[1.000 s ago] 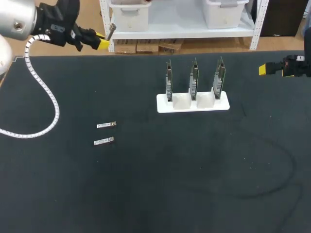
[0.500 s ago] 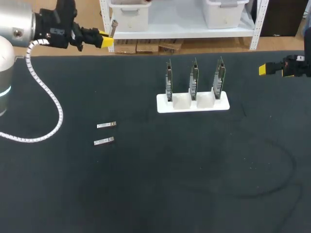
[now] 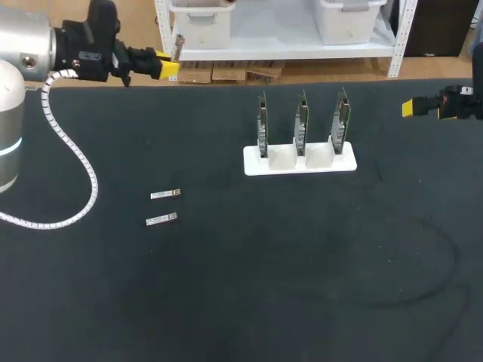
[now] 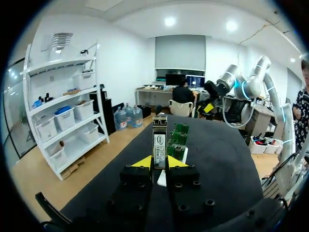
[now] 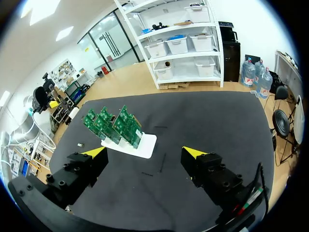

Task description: Pick up the optical module with the left hand, and insert it into the network port with the right hand.

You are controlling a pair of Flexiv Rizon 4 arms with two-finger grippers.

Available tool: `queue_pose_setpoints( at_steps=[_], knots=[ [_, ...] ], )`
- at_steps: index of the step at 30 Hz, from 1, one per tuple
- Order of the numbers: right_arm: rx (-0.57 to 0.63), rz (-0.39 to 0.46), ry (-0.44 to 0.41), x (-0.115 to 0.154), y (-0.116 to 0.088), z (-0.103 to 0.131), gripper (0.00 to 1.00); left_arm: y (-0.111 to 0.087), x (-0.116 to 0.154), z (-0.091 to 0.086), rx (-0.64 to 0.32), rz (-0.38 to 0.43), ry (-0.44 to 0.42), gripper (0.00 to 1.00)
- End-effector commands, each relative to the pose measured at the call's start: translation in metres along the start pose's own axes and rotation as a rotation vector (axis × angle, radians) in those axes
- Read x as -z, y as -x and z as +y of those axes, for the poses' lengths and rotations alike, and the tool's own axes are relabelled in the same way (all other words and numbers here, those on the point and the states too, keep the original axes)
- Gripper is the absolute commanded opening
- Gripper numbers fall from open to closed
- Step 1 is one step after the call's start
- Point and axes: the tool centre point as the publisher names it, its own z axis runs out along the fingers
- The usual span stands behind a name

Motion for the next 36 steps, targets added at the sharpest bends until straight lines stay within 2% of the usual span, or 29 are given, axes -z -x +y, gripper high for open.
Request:
queue_pose_setpoints(
  at_steps=[1,5,8,12,22,29,36],
  knots=[
    [0.0,0.0,0.0,0.0,0.0,0.0,1.0,0.014,-0.03,-0.002,-0.045,-0.071,-0.069,0.0],
    [0.0,0.0,0.0,0.0,0.0,0.0,1.0,0.025,-0.056,-0.01,-0.062,-0.112,-0.143,0.0],
    [0.0,0.0,0.0,0.0,0.0,0.0,1.0,0.027,-0.065,-0.015,-0.06,-0.126,-0.169,0.0],
    [0.0,0.0,0.0,0.0,0.0,0.0,1.0,0.027,-0.07,-0.022,-0.042,-0.158,-0.187,0.0],
    [0.0,0.0,0.0,0.0,0.0,0.0,1.0,0.025,-0.082,-0.039,-0.022,-0.145,-0.205,0.0],
    [0.0,0.0,0.0,0.0,0.0,0.0,1.0,0.018,-0.09,-0.043,-0.009,-0.139,-0.21,0.0],
    [0.0,0.0,0.0,0.0,0.0,0.0,1.0,0.017,-0.1,-0.039,-0.022,-0.169,-0.23,0.0]
  ],
)
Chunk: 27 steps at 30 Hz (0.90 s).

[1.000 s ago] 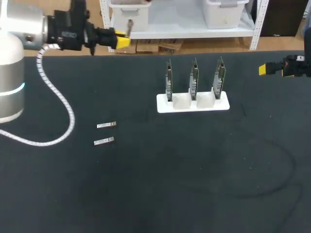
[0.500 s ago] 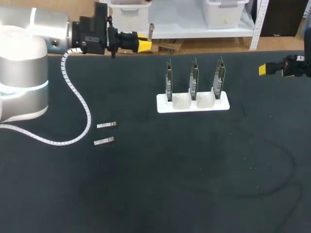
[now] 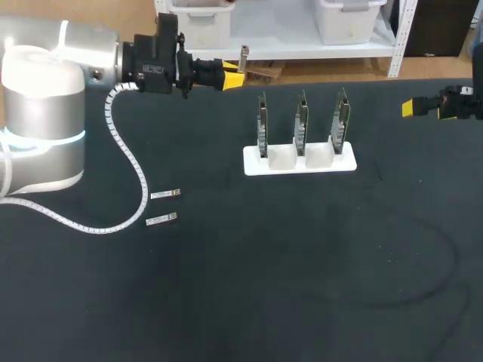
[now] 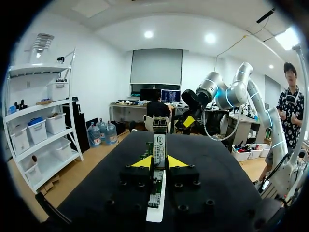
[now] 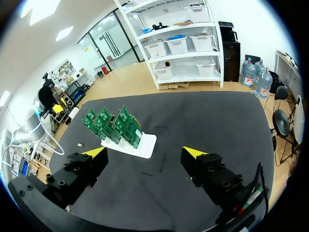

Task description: Pick up the optical module with the left hand, and insert it into the network port with the right hand.

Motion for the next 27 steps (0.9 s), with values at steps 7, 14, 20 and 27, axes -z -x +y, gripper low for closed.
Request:
queue_pose_setpoints(
  at_steps=[7,14,20,27],
  knots=[
    [0.0,0.0,0.0,0.0,0.0,0.0,1.0,-0.007,-0.016,0.012,0.004,-0.017,-0.045,0.0],
    [0.0,0.0,0.0,0.0,0.0,0.0,1.0,-0.01,-0.025,0.012,0.015,-0.033,-0.073,0.0],
    [0.0,0.0,0.0,0.0,0.0,0.0,1.0,-0.012,-0.03,0.009,0.024,-0.048,-0.087,0.0],
    [0.0,0.0,0.0,0.0,0.0,0.0,1.0,-0.013,-0.031,0.005,0.038,-0.063,-0.084,0.0]
  ],
)
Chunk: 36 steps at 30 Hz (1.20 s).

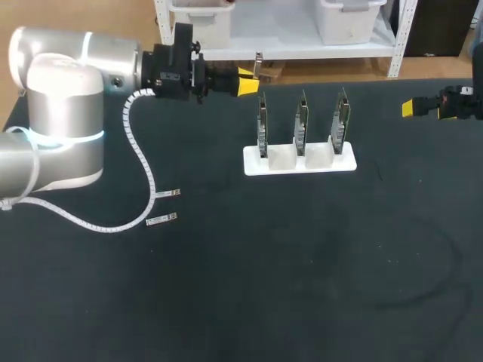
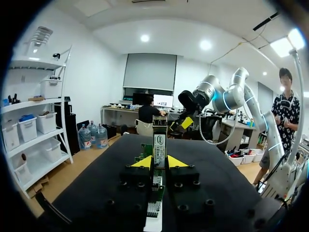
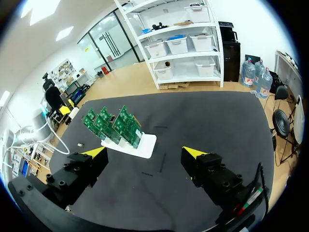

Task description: Pick up the optical module with the left hand, and insert it into the network port with the right hand.

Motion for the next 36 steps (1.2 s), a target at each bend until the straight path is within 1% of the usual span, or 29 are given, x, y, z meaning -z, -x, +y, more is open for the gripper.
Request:
queue_pose_setpoints(
  at_steps=[1,13,25,36],
  knots=[
    [0.0,0.0,0.0,0.0,0.0,0.0,1.0,-0.001,-0.002,-0.001,0.006,-0.012,0.0,0.0],
    [0.0,0.0,0.0,0.0,0.0,0.0,1.0,-0.002,-0.01,0.0,0.014,-0.051,-0.028,0.0],
    [0.0,0.0,0.0,0.0,0.0,0.0,1.0,-0.005,-0.018,0.005,0.017,-0.029,-0.048,0.0],
    [0.0,0.0,0.0,0.0,0.0,0.0,1.0,-0.007,-0.017,0.007,0.018,-0.04,-0.043,0.0]
  ],
)
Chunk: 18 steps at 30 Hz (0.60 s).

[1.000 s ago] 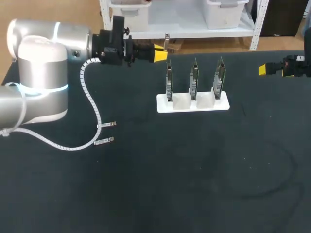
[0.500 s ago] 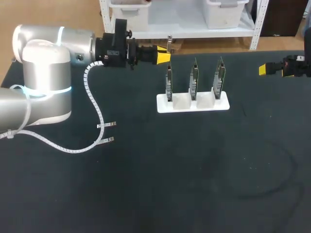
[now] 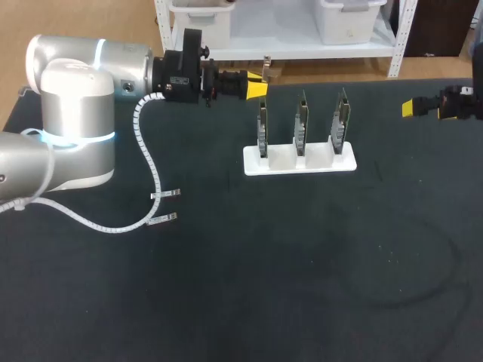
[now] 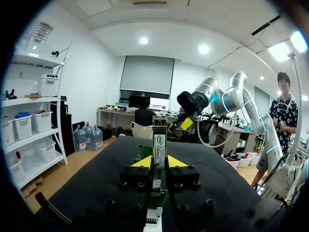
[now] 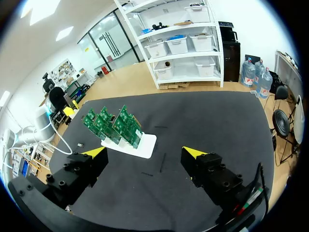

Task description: Pick up the optical module with the left hand, and insert it into the network port with the right hand.

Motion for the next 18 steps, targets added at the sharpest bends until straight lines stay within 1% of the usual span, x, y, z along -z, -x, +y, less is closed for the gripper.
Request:
queue_pose_setpoints(
  at_steps=[1,9,10,18],
  knots=[
    [0.0,0.0,0.0,0.0,0.0,0.0,1.0,-0.0011,-0.0002,0.0029,0.0,-0.005,-0.002,0.0],
    [0.0,0.0,0.0,0.0,0.0,0.0,1.0,-0.0046,0.0044,0.0031,0.004,0.005,0.013,0.0],
    [0.0,0.0,0.0,0.0,0.0,0.0,1.0,-0.0049,0.0043,0.0029,0.0,0.013,0.014,0.0],
    [0.0,0.0,0.0,0.0,0.0,0.0,1.0,-0.0048,0.0034,0.0032,-0.027,0.007,0.008,0.0]
  ],
)
